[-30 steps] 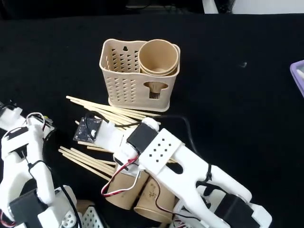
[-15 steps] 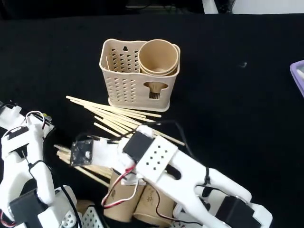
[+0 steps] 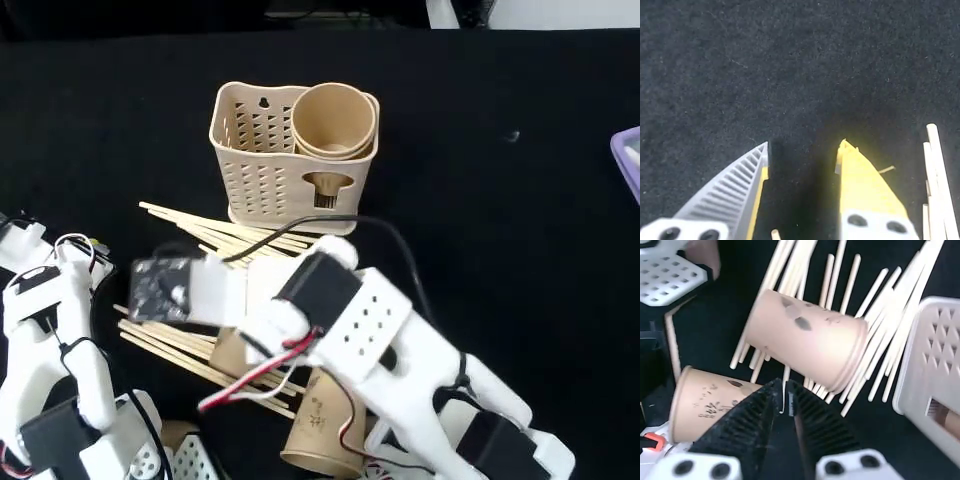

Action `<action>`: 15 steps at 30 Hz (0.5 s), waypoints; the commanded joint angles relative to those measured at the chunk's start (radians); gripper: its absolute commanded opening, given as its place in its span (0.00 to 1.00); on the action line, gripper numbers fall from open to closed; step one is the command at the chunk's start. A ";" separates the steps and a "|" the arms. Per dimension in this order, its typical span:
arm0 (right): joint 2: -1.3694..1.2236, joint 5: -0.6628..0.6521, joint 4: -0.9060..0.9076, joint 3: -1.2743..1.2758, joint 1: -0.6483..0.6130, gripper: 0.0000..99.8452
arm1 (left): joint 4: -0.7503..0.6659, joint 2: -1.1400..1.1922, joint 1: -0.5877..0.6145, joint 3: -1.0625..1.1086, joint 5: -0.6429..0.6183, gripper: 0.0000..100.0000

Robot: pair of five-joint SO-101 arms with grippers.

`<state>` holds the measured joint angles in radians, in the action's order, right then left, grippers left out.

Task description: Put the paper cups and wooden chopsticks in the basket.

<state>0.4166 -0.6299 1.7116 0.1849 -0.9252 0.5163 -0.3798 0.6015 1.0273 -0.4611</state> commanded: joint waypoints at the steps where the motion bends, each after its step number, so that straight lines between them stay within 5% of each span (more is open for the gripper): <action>1: 0.007 0.009 -0.083 0.090 0.028 0.01 | -0.015 -0.025 0.010 -0.022 0.014 0.22; 4: 0.008 0.104 -0.144 0.127 0.029 0.04 | -0.015 -0.025 0.010 -0.022 0.014 0.22; 10: -0.007 0.370 -0.272 0.130 0.140 0.33 | -0.015 -0.025 0.010 -0.022 0.014 0.22; 15: -0.110 0.377 -0.367 0.159 0.186 0.33 | -0.015 -0.025 0.010 -0.022 0.014 0.22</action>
<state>0.3537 -0.2677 1.3909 0.3460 -0.7733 0.5163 -0.3798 0.6030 1.0273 -0.4611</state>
